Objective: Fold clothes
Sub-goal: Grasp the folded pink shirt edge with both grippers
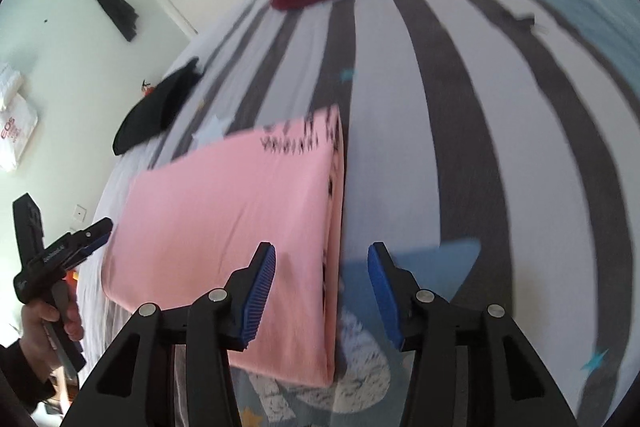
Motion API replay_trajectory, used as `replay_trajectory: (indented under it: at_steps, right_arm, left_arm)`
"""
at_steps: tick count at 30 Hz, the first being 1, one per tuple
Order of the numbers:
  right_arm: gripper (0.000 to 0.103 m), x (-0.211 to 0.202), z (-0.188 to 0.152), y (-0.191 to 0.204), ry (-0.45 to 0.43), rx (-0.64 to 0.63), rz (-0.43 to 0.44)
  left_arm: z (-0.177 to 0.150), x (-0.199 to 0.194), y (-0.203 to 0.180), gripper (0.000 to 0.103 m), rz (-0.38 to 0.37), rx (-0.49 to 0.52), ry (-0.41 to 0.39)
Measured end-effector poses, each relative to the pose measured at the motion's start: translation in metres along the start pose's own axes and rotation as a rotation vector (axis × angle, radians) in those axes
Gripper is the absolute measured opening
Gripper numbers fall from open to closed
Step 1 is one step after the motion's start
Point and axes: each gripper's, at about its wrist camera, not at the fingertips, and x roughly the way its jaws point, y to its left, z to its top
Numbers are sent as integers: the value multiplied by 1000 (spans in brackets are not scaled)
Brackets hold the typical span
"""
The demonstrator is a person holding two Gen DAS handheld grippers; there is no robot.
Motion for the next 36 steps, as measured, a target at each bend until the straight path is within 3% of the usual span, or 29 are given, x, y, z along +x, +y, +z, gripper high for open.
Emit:
replay_trajectory:
  at_steps: [6, 12, 19, 24, 28, 30, 31, 33, 36]
  right_arm:
    - [44, 9, -3, -8, 22, 41, 45]
    - [46, 20, 1, -6, 38, 55, 113]
    - [46, 36, 9, -5, 35, 53, 170]
    - [41, 41, 15, -12, 46, 85, 212]
    - [39, 42, 17, -9, 66, 79, 195]
    - [29, 43, 19, -4, 86, 63, 183]
    - [20, 44, 19, -1, 98, 54, 182]
    - [16, 45, 19, 7, 102, 25, 155]
    - [11, 37, 23, 20, 88, 0, 91]
  left_arm:
    - [-5, 7, 8, 71, -57, -68, 2]
    - [-7, 14, -6, 71, -111, -24, 29]
    - [-3, 23, -15, 70, -120, 11, 54]
    - [-2, 23, -16, 57, -143, 14, 85]
    - [-3, 21, -24, 46, -127, 50, 87]
    - [-3, 20, -29, 41, -109, 76, 79]
    - [-3, 20, -31, 38, -101, 88, 69]
    - [-1, 17, -35, 29, -93, 107, 43]
    - [4, 9, -35, 24, -109, 86, 15]
